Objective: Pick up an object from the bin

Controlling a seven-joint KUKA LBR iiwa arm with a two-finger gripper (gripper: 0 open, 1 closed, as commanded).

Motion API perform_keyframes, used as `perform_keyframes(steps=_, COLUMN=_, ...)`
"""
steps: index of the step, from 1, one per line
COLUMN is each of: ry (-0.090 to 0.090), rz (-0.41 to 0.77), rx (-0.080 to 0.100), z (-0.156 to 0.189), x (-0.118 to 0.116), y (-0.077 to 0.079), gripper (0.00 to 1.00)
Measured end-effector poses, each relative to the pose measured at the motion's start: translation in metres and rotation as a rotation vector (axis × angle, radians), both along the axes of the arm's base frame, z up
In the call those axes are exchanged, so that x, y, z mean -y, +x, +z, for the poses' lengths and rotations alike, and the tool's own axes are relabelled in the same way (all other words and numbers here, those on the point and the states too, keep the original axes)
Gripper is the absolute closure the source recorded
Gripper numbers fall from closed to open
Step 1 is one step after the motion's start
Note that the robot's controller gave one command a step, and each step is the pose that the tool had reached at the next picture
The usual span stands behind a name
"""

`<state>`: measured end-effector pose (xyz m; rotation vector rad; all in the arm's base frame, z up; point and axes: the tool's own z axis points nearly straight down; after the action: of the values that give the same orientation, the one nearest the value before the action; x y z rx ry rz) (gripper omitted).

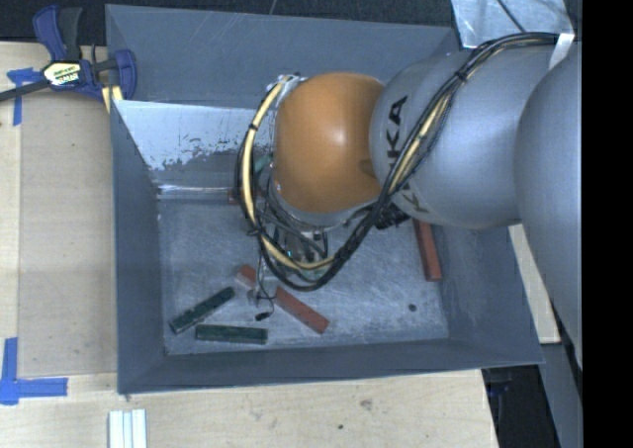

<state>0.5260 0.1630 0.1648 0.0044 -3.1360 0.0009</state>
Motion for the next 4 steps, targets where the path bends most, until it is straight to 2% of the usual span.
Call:
perform_keyframes(steps=1, ry=0.002, rz=-0.003, rx=0.008, z=0.004, x=0.001, y=0.002, gripper=0.00)
perform_keyframes(steps=2, ry=0.002, rz=-0.098, rx=0.011, z=-0.071, x=0.023, y=0.001, gripper=0.00)
perform_keyframes(steps=3, ry=0.000, rz=-0.055, rx=0.004, z=-0.059, x=0.033, y=-0.002, gripper=0.00)
perform_keyframes(steps=4, ry=0.001, rz=-0.115, rx=0.008, z=-0.055, x=0.043, y=-0.011, gripper=0.00)
